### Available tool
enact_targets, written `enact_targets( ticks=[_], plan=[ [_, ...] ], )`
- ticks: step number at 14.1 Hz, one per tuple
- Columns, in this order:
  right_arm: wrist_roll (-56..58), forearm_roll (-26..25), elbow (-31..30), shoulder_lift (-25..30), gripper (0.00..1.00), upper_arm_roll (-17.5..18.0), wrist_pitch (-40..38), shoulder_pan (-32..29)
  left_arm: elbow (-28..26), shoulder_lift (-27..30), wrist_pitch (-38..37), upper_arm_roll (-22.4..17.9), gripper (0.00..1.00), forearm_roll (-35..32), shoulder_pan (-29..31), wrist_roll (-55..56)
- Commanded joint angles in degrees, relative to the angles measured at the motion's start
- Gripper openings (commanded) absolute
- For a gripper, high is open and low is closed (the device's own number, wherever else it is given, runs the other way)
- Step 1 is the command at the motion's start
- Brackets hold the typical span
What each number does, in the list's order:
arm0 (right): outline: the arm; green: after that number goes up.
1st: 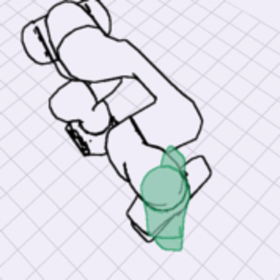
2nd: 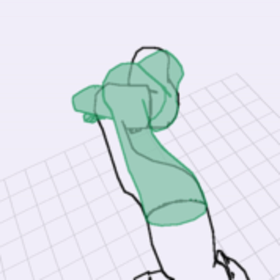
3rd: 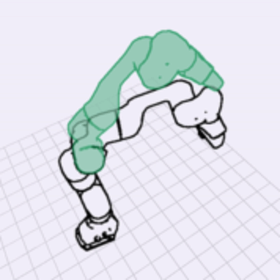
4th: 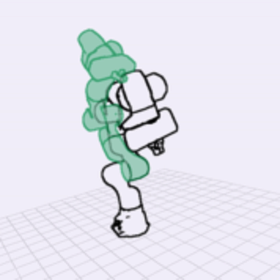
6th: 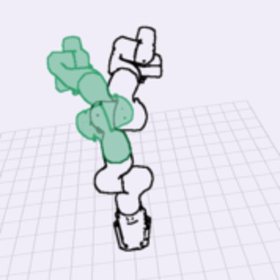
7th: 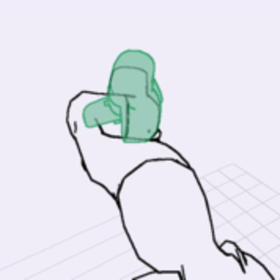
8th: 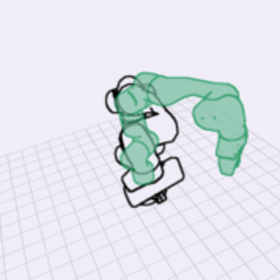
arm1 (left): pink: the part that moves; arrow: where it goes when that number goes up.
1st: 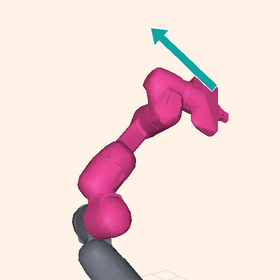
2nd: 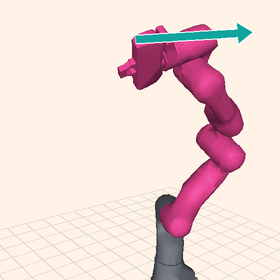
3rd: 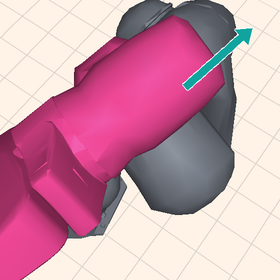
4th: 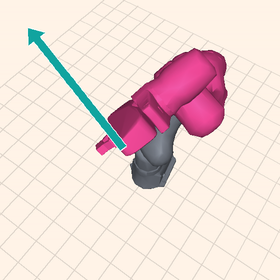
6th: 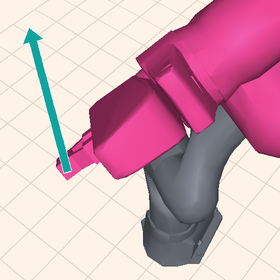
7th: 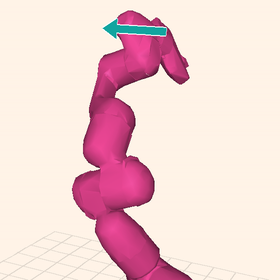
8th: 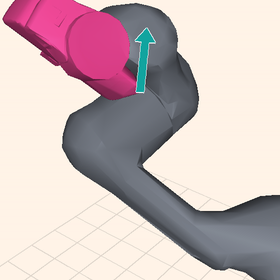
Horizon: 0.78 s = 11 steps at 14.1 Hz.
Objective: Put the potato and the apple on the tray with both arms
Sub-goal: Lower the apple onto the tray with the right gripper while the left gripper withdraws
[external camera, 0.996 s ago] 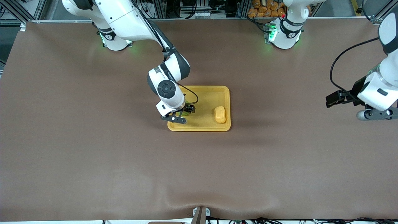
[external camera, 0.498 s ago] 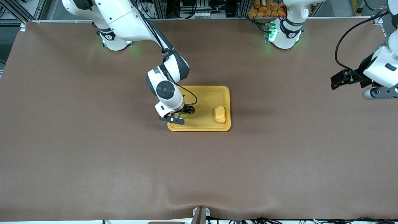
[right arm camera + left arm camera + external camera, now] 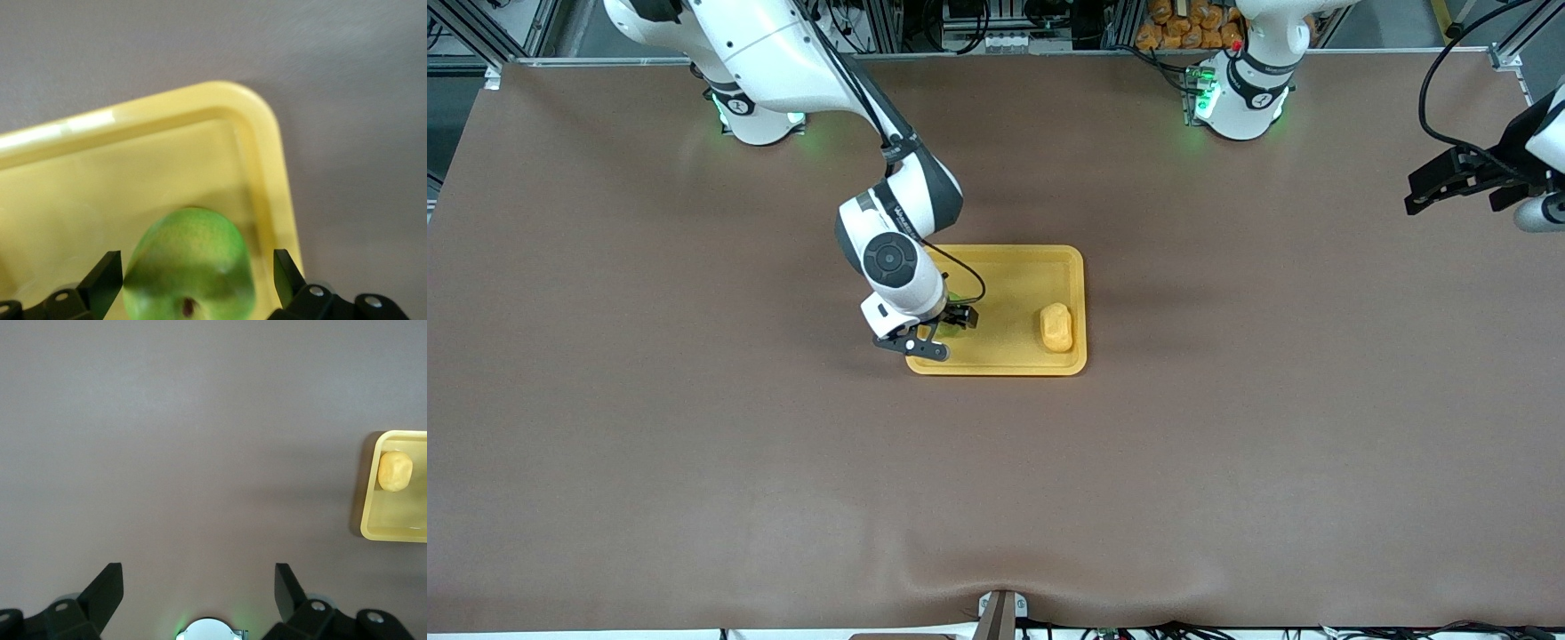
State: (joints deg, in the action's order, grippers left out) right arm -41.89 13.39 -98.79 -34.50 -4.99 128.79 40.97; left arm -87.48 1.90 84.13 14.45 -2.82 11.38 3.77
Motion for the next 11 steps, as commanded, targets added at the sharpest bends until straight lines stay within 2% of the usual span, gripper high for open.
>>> enact_targets(
  ticks=[1,6,8,11],
  plan=[
    [0.7,-0.1,0.2,3.7,1.0,0.5,-4.4,-2.4,-2.0,1.8,0.2,-6.4,1.0,1.3,-5.3,-1.0],
    [6.2,0.0,4.7,7.4,1.0,0.5,-16.5,-7.1,-2.1,1.5,0.2,-7.3,1.0,1.3,-6.3,-0.9],
    [12.4,-0.1,8.4,8.8,1.0,0.5,-24.3,-10.8,-2.1,1.4,0.0,-7.1,1.0,1.3,-6.2,-0.9],
    [11.8,-0.1,15.0,9.5,1.0,0.1,-35.5,-14.4,-2.0,1.2,-0.1,-6.6,1.0,1.2,-6.5,-0.8]
  ],
)
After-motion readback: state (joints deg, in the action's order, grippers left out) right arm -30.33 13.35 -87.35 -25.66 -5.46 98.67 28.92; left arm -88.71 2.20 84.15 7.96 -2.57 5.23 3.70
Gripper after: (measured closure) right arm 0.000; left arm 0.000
